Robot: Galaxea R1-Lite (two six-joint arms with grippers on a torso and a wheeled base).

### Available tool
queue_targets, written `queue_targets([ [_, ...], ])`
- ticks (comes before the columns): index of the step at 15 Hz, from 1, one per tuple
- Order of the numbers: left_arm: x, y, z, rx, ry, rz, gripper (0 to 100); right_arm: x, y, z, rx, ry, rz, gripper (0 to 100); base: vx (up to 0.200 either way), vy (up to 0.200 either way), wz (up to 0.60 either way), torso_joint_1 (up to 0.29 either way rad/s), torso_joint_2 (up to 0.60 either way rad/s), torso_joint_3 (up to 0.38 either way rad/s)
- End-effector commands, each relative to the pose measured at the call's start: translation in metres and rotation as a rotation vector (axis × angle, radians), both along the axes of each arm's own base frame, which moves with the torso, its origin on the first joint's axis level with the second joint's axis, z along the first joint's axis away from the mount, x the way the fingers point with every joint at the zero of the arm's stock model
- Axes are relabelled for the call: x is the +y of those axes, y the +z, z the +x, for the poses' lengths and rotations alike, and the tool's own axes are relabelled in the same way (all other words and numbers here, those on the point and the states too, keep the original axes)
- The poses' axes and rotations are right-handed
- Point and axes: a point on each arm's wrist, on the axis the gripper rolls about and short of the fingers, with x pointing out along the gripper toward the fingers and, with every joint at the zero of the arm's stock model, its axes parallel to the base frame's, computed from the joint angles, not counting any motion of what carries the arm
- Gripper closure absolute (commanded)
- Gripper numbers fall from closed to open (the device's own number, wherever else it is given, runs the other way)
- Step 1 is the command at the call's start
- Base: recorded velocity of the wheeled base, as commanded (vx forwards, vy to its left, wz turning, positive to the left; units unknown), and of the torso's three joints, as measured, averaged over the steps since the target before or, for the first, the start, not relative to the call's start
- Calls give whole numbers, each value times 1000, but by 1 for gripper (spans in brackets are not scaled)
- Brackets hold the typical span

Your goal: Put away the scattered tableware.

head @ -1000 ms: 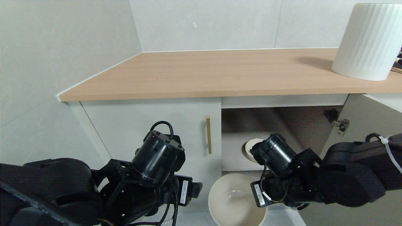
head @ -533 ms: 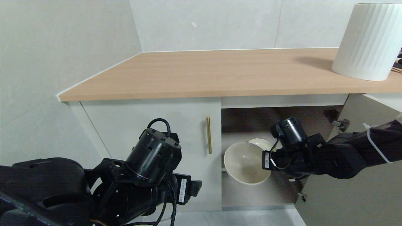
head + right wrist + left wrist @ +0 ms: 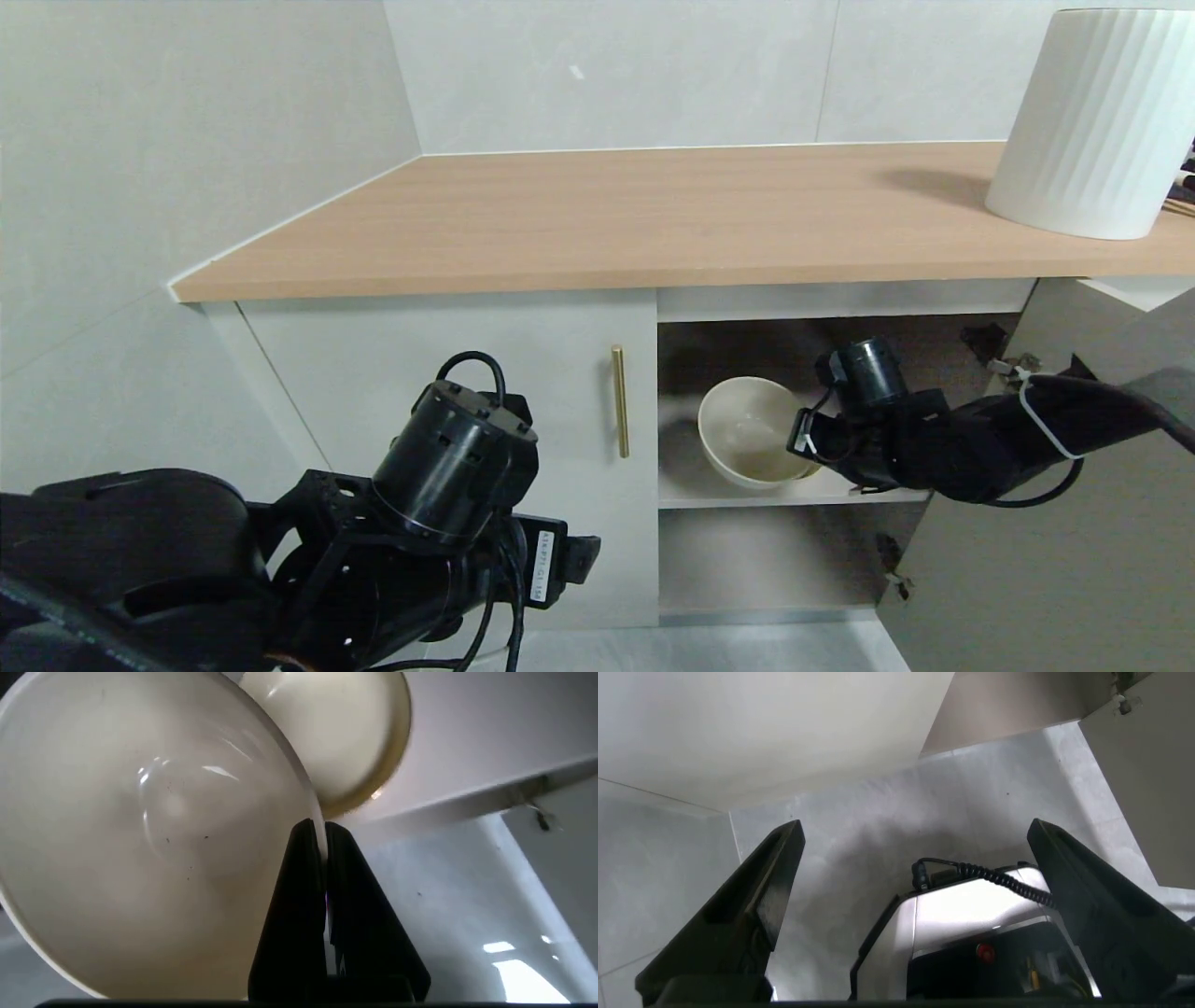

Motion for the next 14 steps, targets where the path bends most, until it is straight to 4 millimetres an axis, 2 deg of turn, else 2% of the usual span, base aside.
queue_targets([
  [1,0,0,0,0,1,0,0,-4,-10,9,-1,-19,0,100,0,0,0,0,0,0],
  [5,0,0,0,0,1,0,0,-14,-19,25,-18,-71,-6,100,0,0,0,0,0,0],
  [7,0,0,0,1,1,1,0,-22,-31,38,-9,-112,-21,100,0,0,0,0,0,0],
  [10,0,0,0,2,2,0,0,-30,-39,50,-10,-149,-29,100,0,0,0,0,0,0],
  [14,0,0,0,2,2,0,0,-32,-46,57,-8,-160,-32,100,0,0,0,0,0,0],
])
